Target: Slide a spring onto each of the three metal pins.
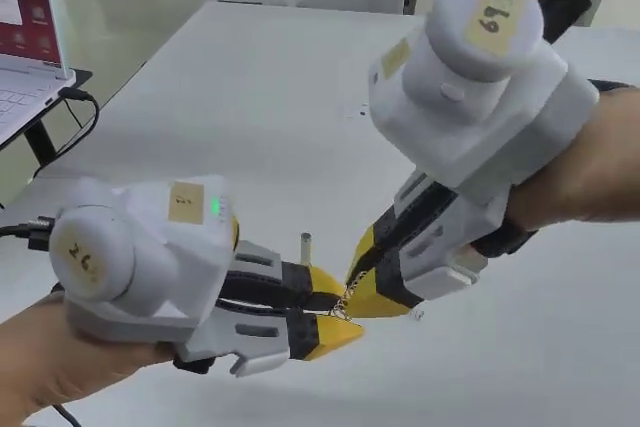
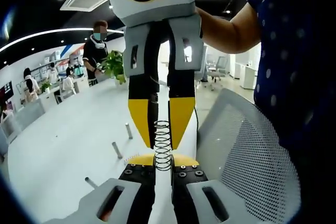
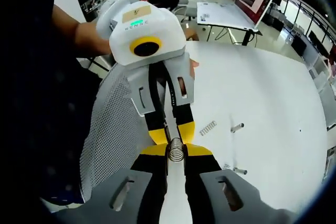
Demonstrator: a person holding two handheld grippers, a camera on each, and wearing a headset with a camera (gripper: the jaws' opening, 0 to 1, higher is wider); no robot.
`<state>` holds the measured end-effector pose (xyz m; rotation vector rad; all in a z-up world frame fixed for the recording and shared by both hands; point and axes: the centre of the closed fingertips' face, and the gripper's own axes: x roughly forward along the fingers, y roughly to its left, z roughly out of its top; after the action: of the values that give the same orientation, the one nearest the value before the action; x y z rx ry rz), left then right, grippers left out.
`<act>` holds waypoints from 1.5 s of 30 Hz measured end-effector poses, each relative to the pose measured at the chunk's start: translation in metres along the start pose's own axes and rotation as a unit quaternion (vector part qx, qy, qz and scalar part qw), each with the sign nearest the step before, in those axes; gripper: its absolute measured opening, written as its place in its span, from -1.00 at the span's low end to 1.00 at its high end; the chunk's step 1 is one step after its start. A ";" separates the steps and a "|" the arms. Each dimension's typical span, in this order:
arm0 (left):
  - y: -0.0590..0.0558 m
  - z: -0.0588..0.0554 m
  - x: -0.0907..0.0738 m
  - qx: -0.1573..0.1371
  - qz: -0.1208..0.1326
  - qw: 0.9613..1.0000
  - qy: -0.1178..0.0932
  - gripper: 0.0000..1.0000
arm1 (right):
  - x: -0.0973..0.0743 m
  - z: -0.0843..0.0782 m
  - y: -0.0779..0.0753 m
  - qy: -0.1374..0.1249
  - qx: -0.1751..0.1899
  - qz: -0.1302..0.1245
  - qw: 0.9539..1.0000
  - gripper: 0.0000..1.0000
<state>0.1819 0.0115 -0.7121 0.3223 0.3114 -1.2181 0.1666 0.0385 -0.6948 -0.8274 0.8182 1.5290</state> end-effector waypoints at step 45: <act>0.036 -0.034 -0.034 -0.084 0.088 0.993 -0.006 -0.43 | -0.059 -0.081 -0.074 0.052 0.090 -0.096 0.990 -0.83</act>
<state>0.2032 0.0655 -0.7263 0.1933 0.3653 -1.0135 0.2507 -0.0536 -0.6887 -0.8317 0.9120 1.2322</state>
